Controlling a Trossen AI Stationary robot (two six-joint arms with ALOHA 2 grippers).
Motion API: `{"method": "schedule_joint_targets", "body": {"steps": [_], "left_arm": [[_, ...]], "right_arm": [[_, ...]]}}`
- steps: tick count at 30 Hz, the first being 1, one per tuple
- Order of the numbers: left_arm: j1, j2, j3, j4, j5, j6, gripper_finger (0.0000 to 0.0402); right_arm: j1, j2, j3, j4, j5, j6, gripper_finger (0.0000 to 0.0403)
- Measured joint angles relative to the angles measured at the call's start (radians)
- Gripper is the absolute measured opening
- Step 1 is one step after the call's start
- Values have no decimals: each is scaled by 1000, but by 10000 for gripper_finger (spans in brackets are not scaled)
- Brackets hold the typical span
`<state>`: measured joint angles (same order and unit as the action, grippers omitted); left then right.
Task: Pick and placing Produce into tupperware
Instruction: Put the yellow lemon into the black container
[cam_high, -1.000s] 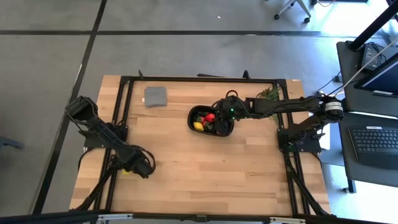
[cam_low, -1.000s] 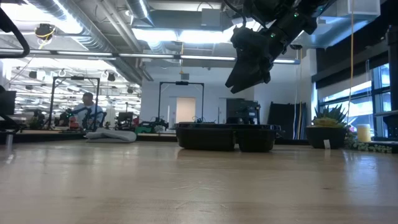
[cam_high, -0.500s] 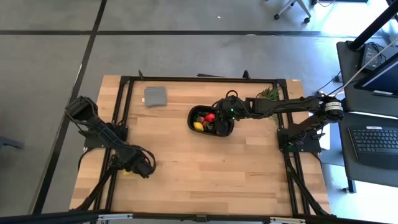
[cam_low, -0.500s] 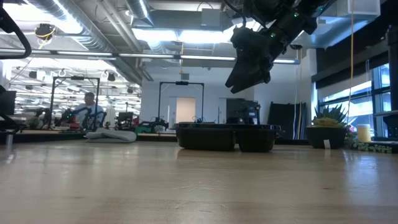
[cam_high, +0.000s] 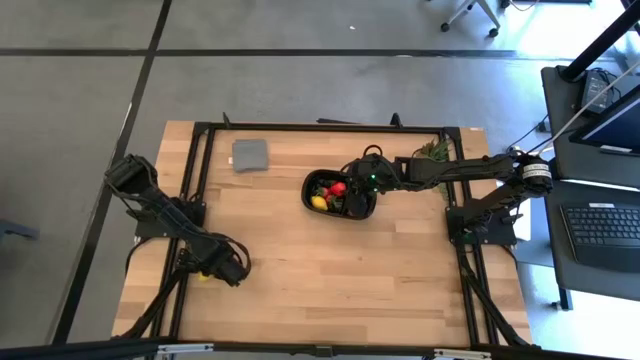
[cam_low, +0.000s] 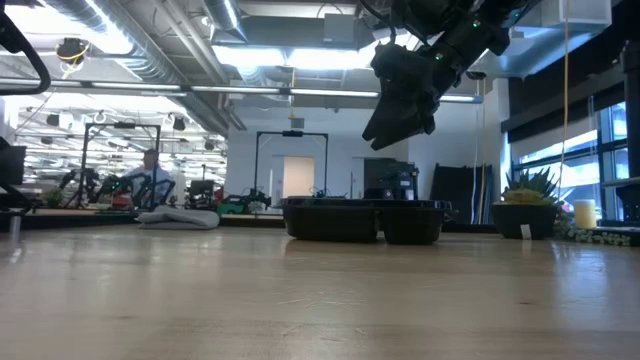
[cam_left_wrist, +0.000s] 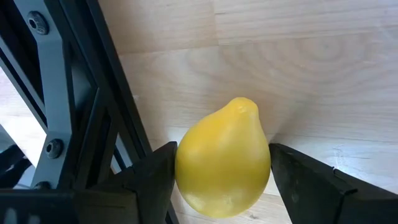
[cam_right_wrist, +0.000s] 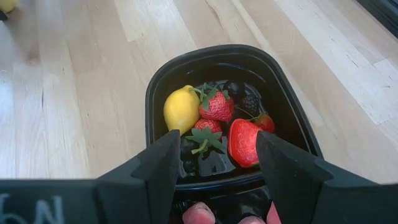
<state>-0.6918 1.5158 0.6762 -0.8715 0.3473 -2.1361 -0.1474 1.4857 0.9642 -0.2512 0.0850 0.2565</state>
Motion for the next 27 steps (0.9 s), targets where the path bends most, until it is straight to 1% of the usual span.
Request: {"method": "schedule_joint_targets", "body": {"steps": [5, 11, 14, 21, 26, 27], "left_arm": [[0, 0, 0, 2, 0, 0, 242], [0, 1, 0, 5, -2, 0, 211], [0, 1, 0, 5, -1, 0, 202], [5, 0, 0, 9, -5, 46, 208], [45, -23, -3, 61, -2, 120, 204], [59, -32, 3, 91, -24, 150, 203]], "right_arm": [[0, 0, 0, 0, 0, 0, 213], [0, 0, 0, 0, 0, 0, 213], [0, 0, 0, 0, 0, 0, 213], [0, 0, 0, 0, 0, 0, 213], [0, 0, 0, 1, 0, 0, 213], [0, 0, 0, 2, 0, 0, 213]]}}
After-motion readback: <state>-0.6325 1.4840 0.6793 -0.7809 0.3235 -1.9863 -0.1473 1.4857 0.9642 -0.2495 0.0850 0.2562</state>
